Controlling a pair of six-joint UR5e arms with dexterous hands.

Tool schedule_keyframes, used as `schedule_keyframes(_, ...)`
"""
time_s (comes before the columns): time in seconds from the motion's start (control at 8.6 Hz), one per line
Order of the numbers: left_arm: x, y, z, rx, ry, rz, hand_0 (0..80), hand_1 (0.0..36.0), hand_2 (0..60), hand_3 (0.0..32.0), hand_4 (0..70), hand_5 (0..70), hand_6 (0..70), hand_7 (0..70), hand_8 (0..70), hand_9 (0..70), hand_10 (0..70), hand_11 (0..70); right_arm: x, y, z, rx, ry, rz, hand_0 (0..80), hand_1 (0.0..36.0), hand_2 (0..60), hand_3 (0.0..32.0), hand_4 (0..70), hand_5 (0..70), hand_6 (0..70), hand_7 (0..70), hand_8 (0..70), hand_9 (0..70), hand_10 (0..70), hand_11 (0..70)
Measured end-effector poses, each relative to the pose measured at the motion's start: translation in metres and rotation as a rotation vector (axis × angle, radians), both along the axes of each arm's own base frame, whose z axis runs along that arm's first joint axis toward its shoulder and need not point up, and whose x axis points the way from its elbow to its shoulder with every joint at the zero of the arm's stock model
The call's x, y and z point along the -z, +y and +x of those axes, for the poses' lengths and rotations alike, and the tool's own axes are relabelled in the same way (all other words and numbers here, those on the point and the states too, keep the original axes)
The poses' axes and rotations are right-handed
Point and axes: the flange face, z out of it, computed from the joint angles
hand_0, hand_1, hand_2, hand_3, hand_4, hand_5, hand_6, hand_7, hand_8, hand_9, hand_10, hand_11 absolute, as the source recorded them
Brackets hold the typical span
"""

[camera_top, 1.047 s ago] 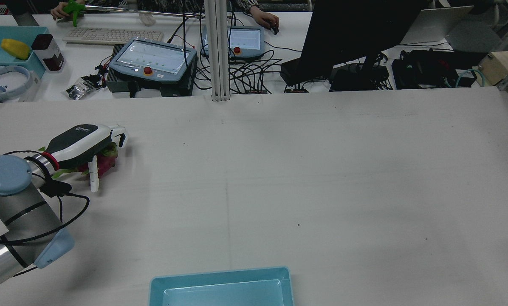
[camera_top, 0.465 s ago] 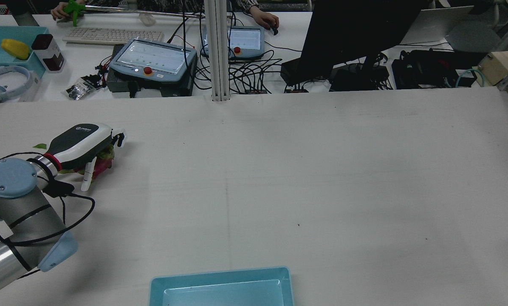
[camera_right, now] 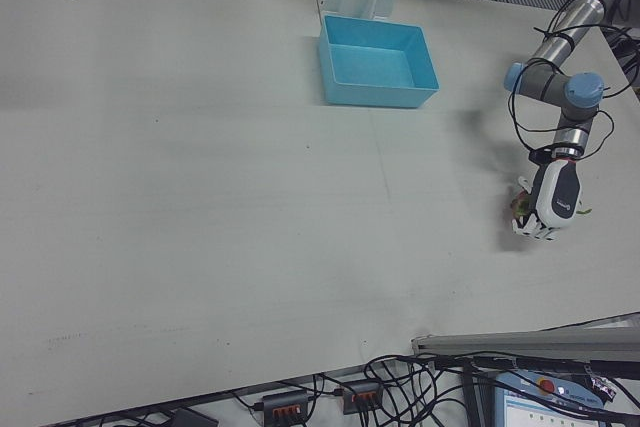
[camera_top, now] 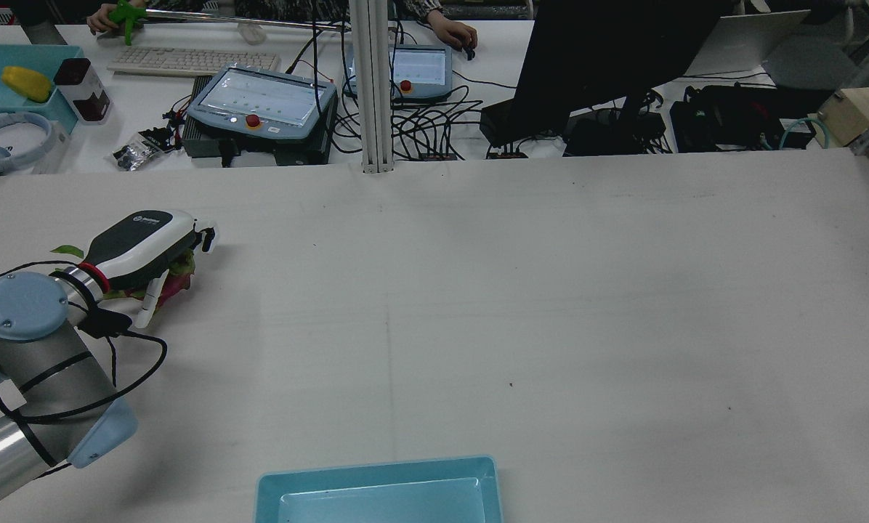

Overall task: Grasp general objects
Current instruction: 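Lift the dragon fruit with the left hand and carry it toward the blue tray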

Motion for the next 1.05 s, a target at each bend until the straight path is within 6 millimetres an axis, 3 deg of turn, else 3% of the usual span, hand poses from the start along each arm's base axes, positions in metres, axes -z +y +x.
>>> schedule_keyframes(0.23, 0.017, 0.002, -0.003, -0.004, 0.025, 0.017, 80.0, 36.0, 60.0, 0.0, 21.2, 70.0, 70.0, 70.0, 70.0, 70.0, 70.0, 70.0, 0.000, 0.000, 0.000, 0.000, 0.000, -0.001, 0.0, 0.0, 0.0, 0.0, 0.0, 0.0, 0.0, 0.0, 0.0, 0.0, 0.0, 0.0)
schedule_keyframes(0.58, 0.058, 0.010, -0.012, -0.042, 0.139, 0.031, 80.0, 36.0, 60.0, 0.0, 23.6, 70.0, 70.0, 70.0, 70.0, 70.0, 70.0, 70.0, 0.000, 0.000, 0.000, -0.001, 0.000, 0.000, 0.0, 0.0, 0.0, 0.0, 0.0, 0.0, 0.0, 0.0, 0.0, 0.0, 0.0, 0.0)
schedule_keyframes(1.05, 0.089, 0.007, -0.004, -0.264, 0.457, 0.030, 80.0, 36.0, 60.0, 0.0, 28.2, 70.0, 70.0, 70.0, 70.0, 70.0, 70.0, 70.0, 0.000, 0.000, 0.000, 0.000, 0.000, 0.000, 0.0, 0.0, 0.0, 0.0, 0.0, 0.0, 0.0, 0.0, 0.0, 0.0, 0.0, 0.0)
